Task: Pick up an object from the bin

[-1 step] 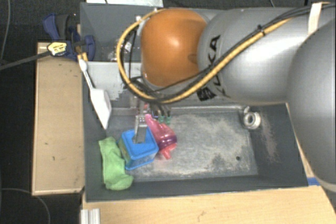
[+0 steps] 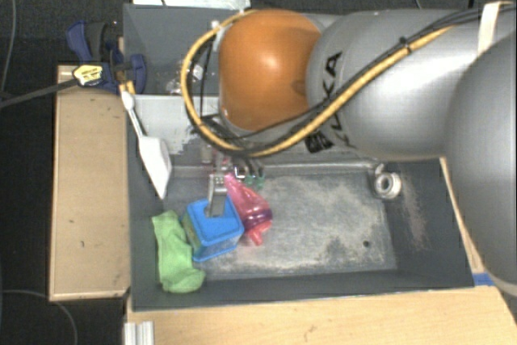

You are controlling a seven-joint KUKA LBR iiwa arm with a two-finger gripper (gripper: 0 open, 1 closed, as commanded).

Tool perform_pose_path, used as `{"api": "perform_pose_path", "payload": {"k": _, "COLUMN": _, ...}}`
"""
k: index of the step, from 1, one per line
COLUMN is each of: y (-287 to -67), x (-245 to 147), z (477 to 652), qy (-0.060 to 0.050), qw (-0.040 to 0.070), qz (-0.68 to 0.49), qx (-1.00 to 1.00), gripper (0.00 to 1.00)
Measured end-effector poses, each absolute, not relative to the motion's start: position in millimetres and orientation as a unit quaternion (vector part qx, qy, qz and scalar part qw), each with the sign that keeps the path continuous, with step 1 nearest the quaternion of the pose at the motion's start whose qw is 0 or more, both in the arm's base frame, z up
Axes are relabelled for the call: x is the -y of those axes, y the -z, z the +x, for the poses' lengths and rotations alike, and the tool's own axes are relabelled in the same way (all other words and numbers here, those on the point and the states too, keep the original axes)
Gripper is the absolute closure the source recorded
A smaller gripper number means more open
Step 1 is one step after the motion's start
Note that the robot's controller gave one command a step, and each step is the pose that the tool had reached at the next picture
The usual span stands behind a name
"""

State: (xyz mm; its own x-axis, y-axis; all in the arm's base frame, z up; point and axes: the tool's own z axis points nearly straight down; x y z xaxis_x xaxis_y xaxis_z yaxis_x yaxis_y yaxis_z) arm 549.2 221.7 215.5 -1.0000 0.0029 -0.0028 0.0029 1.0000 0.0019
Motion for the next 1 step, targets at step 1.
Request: {"api": "perform_pose_path", "payload": {"k": 1, "y": -177.0, "x": -201.0, "z": 542.8, "qy": -0.001, "qw": 0.002, "qz": -0.159, "qx": -0.987, "gripper": 0.00}}
